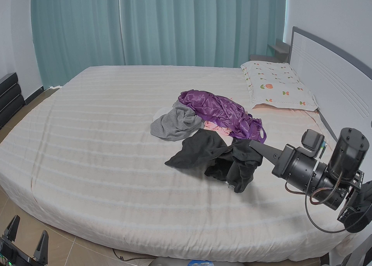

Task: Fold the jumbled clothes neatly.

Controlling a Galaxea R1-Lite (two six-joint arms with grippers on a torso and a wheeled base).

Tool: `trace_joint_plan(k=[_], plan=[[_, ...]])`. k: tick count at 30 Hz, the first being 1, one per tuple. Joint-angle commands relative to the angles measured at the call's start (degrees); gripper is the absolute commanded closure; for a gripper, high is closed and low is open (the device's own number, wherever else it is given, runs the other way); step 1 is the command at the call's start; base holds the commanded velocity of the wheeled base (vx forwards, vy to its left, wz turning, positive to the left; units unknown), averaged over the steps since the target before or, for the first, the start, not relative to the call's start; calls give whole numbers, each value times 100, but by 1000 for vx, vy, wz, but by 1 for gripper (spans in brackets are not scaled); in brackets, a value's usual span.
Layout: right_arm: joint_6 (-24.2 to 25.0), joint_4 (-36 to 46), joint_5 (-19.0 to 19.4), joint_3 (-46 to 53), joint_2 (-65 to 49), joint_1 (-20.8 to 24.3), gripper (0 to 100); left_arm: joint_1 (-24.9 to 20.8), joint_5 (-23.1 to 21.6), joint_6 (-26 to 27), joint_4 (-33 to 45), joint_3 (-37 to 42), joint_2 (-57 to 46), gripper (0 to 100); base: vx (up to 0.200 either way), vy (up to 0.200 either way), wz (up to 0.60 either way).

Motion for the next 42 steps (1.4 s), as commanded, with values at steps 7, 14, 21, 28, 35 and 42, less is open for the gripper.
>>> trace_joint_plan(k=[7,14,21,28,35,42], plan=[[-176,-32,35,571,-810,197,100,1,-37,31,9,101,-93,0,0,0,0],[-176,-23,70,580,-907,206,100,9,-72,163,-26,101,-93,0,0,0,0],[-176,-32,88,633,-889,223,100,-263,-151,-848,-123,-1868,1129,0,0,0,0],[-114,-32,114,651,-828,214,100,-395,-881,-532,-18,-1349,2307,0,0,0,0],[-105,-32,220,615,-819,214,100,-694,-1426,-408,-264,-1226,4188,0,0,0,0],[-149,-32,387,536,-696,188,100,-1353,-1426,-549,-1556,-1164,6209,0,0,0,0]])
